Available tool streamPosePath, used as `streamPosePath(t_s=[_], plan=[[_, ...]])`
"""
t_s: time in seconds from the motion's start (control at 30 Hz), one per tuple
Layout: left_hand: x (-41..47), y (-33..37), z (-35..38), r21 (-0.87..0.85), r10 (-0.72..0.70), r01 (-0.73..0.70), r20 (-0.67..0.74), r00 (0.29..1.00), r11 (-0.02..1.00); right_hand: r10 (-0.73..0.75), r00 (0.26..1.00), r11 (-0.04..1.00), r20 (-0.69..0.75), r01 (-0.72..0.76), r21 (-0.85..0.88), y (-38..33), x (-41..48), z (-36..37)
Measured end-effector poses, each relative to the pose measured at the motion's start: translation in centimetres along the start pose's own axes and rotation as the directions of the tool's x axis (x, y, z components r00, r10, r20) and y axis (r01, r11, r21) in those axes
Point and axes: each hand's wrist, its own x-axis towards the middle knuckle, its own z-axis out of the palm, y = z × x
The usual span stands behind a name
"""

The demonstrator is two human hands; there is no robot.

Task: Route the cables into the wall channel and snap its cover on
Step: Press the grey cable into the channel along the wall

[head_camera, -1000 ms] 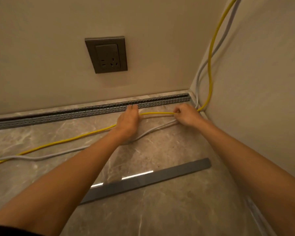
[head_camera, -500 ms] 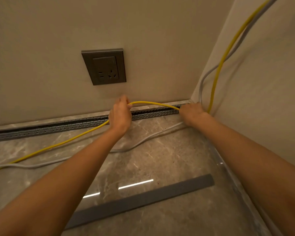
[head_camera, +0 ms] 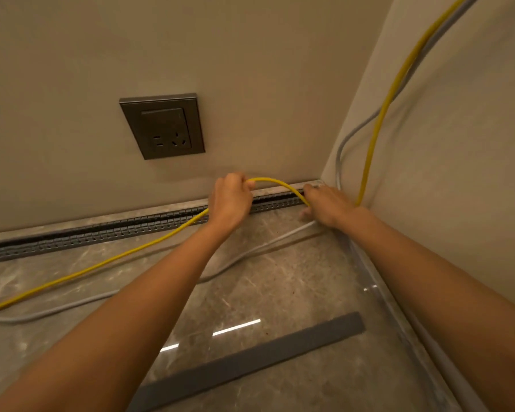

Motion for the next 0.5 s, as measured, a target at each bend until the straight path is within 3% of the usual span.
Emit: streamPosePath(t_s=[0.13,0.23,0.33,0.4,0.5], plan=[[0.5,0.1,0.0,-0.076,-0.135,0.129,-0.077,0.988,0.989,0.038,0.995,0.987,-0.097,-0.053,-0.152,-0.1,-0.6,-0.7],[0.6,-0.5,0.8,-0.104,-0.245,0.237,-0.075,0.967,0.966,0.038,0.999,0.961,-0.010,-0.039,-0.273,0.1,-1.1,-1.1],[0.2,-0.7,1.2,-0.079,-0.276,0.272,-0.042,0.960,0.959,0.013,0.998,0.969,0.066,0.004,-0.248,0.5,-1.7,-0.9],[-0.3,-1.0,1.5,0.016,-0.206,0.206,0.009,0.979,0.978,-0.054,0.998,0.992,-0.010,0.052,-0.116,1.1,-2.2,-0.1],[-1.9,-1.1,2.2,0.134,0.133,-0.157,0.170,0.976,0.978,-0.031,0.998,0.996,-0.055,0.036,0.083,2.2,-3.1,0.6]])
